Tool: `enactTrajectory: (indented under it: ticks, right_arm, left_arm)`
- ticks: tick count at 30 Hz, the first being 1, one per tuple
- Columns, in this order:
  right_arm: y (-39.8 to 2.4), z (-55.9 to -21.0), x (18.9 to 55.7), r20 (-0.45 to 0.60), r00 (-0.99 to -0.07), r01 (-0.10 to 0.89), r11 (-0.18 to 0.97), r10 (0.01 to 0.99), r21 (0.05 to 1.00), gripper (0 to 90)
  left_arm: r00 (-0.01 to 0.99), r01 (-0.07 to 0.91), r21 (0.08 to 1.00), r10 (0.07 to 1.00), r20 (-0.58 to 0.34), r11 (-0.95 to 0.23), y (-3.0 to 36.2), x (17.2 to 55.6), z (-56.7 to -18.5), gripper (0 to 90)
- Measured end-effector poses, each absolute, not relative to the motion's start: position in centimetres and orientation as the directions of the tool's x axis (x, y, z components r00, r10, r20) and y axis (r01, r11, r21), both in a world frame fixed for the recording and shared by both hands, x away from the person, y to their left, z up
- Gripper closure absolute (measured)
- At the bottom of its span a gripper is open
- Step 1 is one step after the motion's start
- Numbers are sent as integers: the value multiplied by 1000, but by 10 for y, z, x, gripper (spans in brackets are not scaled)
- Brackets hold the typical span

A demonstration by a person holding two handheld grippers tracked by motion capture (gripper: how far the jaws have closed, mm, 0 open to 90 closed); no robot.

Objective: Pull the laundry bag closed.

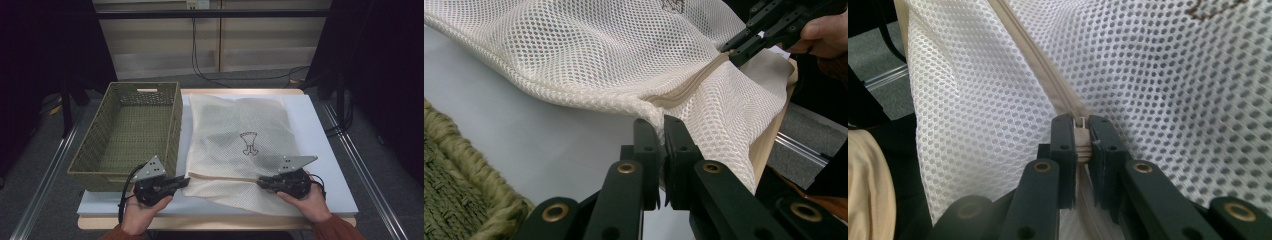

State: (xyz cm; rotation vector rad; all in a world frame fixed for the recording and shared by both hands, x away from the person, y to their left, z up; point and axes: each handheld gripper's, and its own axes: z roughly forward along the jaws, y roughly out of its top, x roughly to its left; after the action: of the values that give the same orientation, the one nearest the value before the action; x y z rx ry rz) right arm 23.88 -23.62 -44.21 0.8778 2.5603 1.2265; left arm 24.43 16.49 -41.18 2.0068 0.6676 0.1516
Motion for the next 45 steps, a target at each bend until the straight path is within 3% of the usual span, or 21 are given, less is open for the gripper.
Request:
enactTrajectory:
  ticks: [45]
  right_arm:
    - [-269,-441,225,94,-768,461,446,633,767,827]
  left_arm:
    - [841,397,843,512,-175,-364,168,245,-414,864]
